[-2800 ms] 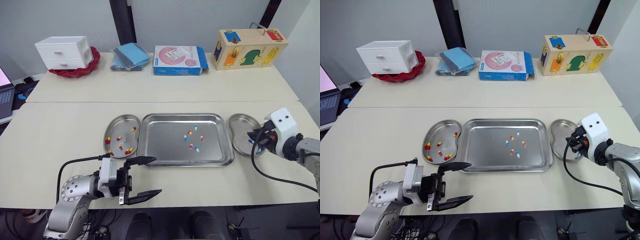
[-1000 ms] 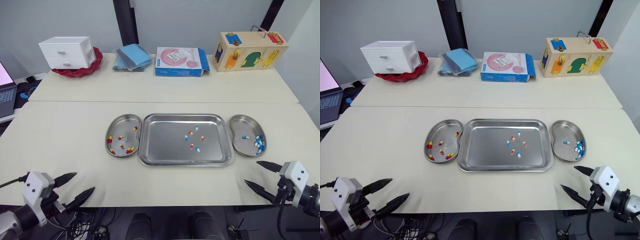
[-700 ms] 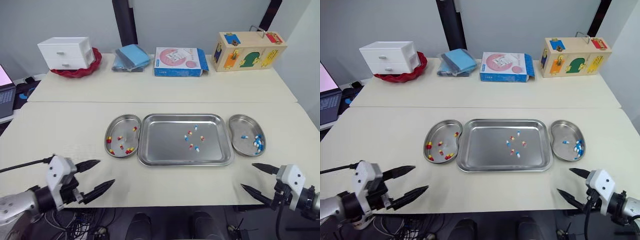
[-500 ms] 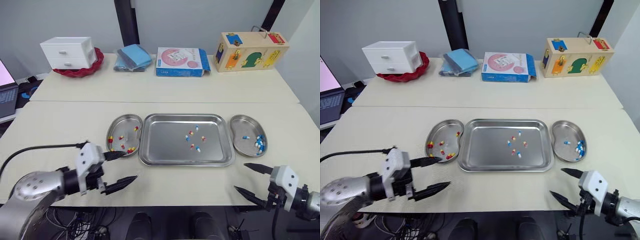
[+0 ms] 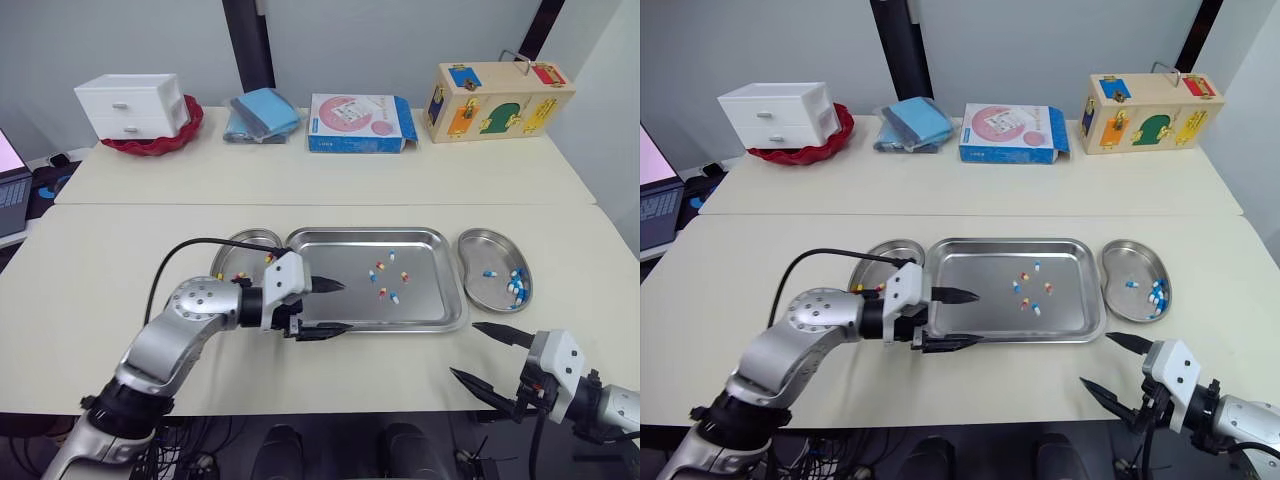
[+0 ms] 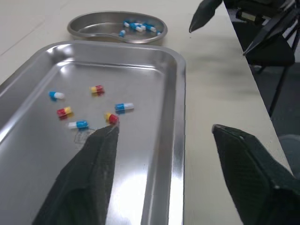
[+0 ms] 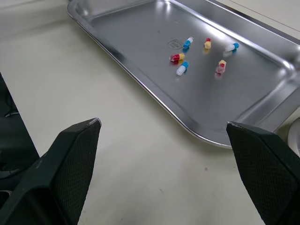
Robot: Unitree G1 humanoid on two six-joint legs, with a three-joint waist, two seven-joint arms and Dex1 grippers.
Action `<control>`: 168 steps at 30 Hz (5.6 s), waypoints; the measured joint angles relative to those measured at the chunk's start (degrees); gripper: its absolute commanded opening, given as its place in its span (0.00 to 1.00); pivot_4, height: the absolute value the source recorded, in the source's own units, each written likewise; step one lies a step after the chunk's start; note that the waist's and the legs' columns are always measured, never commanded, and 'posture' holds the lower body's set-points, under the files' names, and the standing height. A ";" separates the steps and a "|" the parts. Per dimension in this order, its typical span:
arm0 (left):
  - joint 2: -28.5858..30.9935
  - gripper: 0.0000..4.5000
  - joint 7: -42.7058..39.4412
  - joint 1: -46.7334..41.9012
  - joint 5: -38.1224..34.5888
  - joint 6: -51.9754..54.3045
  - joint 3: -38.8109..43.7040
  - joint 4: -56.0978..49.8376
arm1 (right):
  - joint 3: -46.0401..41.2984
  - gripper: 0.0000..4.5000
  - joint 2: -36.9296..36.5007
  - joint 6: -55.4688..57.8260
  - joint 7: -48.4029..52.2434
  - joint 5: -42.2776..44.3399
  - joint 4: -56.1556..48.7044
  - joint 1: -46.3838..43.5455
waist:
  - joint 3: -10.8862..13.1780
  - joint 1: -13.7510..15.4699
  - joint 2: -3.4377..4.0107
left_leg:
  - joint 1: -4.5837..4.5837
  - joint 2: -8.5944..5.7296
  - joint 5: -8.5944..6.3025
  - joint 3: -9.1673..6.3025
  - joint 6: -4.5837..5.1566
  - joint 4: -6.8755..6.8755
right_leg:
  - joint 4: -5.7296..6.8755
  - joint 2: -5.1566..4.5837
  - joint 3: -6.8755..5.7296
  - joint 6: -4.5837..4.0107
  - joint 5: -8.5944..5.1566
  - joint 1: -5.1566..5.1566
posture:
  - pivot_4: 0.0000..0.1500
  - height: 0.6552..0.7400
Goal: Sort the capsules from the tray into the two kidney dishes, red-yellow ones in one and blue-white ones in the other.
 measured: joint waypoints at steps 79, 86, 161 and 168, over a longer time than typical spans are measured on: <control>-20.81 0.00 -14.56 -32.03 27.01 -8.91 -12.50 46.30 | 4.13 1.00 1.64 11.37 -10.95 0.33 -11.22 1.35 | 0.00 -0.10 0.01 | -0.05 -0.03 0.02 -0.02 0.01 0.06 | 0.04 -0.01 -0.03 0.05 0.03 0.01 | 1.00 0.62; -9.96 0.00 -18.64 -28.13 21.98 1.12 -7.41 26.76 | 4.35 1.00 -0.01 8.31 -8.48 -0.54 -9.22 -0.77 | 0.01 -0.32 0.04 | -0.04 -0.02 0.03 -0.03 0.00 0.04 | 0.04 -0.01 -0.03 0.05 0.02 0.00 | 1.00 0.62; -8.64 0.00 5.24 -15.20 10.59 22.43 -2.48 7.50 | 8.14 1.00 -0.42 8.67 -9.63 -1.49 -7.13 -4.29 | -0.15 -0.06 0.22 | 0.61 -0.02 0.01 -0.05 0.03 0.05 | -0.02 -0.02 -0.05 0.07 0.01 0.69 | 1.00 0.62; -4.39 0.00 4.11 -15.13 6.78 25.26 -0.31 4.59 | 8.21 1.00 -0.39 7.84 -9.25 -1.87 -6.88 -5.19 | -0.12 -0.12 0.18 | 0.60 -0.02 0.01 -0.05 0.03 0.02 | -0.03 -0.01 -0.04 0.07 0.01 0.66 | 1.00 0.62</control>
